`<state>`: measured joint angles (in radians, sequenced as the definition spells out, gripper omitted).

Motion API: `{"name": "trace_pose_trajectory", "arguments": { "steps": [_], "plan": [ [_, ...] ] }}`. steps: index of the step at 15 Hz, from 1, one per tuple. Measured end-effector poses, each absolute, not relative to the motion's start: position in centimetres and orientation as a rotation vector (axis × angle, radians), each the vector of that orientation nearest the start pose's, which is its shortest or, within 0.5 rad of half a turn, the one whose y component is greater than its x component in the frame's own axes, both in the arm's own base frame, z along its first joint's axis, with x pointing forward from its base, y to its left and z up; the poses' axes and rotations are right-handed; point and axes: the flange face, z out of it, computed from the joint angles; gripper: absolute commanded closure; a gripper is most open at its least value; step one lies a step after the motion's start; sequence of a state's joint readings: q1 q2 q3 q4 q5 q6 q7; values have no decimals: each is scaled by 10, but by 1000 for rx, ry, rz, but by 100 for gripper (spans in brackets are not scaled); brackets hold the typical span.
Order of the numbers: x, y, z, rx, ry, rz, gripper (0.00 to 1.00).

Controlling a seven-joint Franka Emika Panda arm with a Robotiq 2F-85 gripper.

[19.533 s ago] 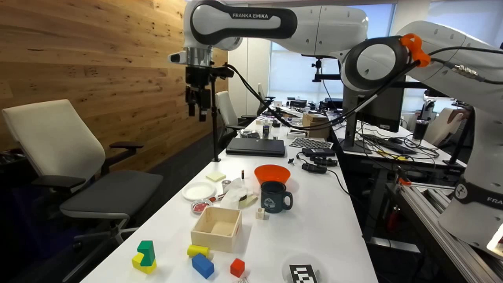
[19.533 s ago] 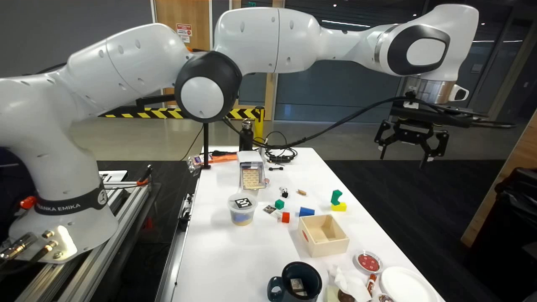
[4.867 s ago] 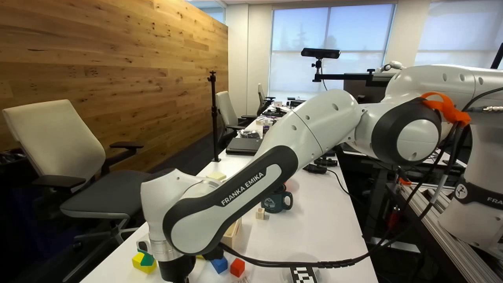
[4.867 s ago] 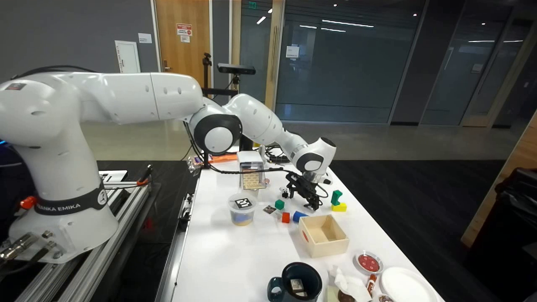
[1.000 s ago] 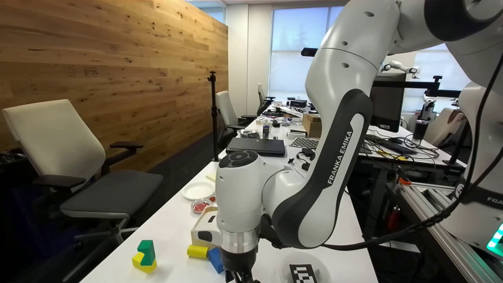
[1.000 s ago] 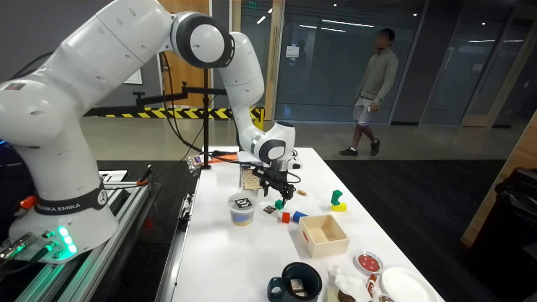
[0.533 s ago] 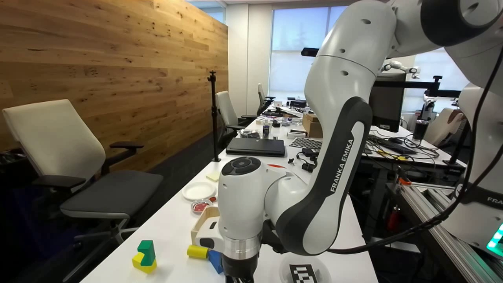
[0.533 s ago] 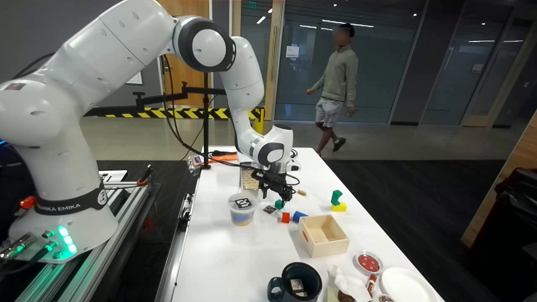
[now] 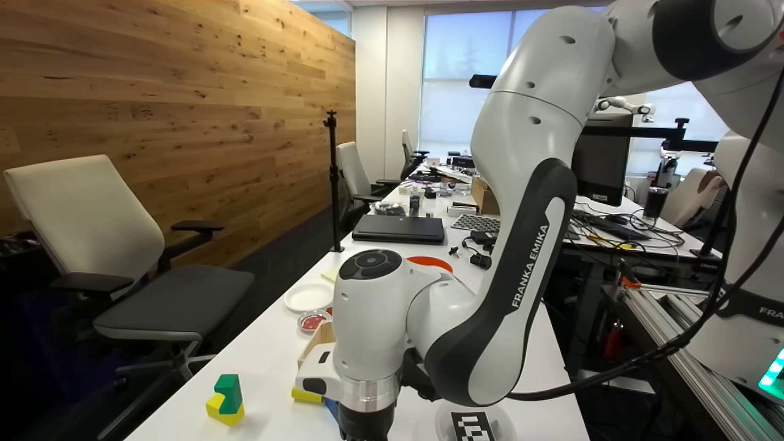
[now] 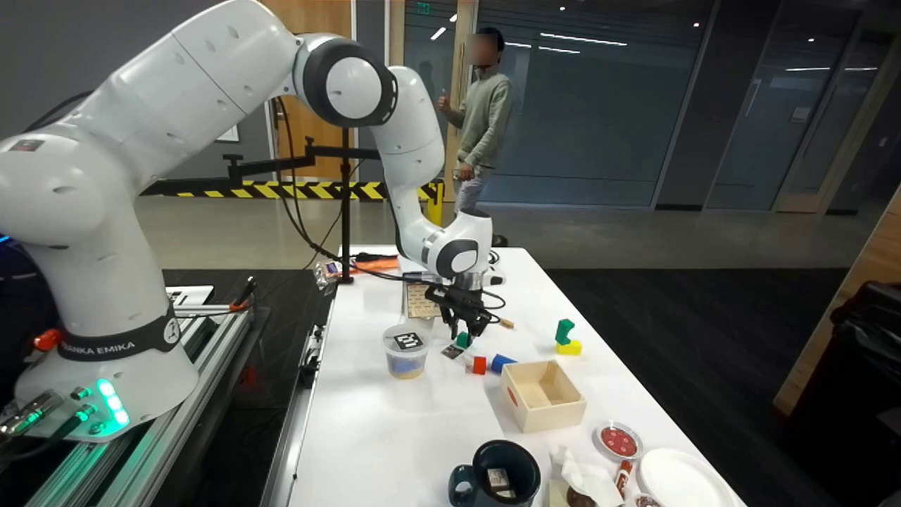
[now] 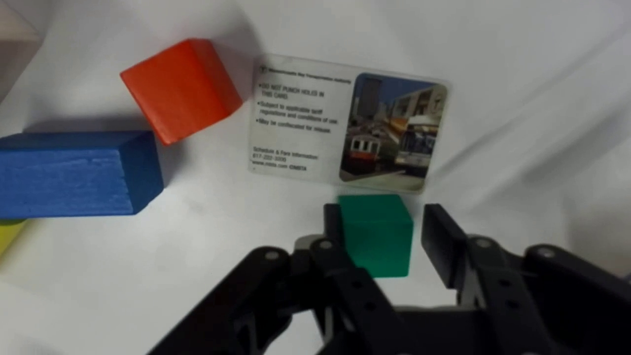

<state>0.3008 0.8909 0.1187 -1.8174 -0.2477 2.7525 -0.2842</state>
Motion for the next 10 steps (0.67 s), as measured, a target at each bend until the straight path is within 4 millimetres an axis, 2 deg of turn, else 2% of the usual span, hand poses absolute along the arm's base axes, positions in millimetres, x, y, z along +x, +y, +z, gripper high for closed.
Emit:
{"name": "trace_pose_trajectory", "arguments": {
  "steps": [1, 10],
  "plan": [
    [569, 264, 54, -2841, -1352, -93, 91],
    [572, 270, 54, -2837, -1377, -109, 91]
  ]
}}
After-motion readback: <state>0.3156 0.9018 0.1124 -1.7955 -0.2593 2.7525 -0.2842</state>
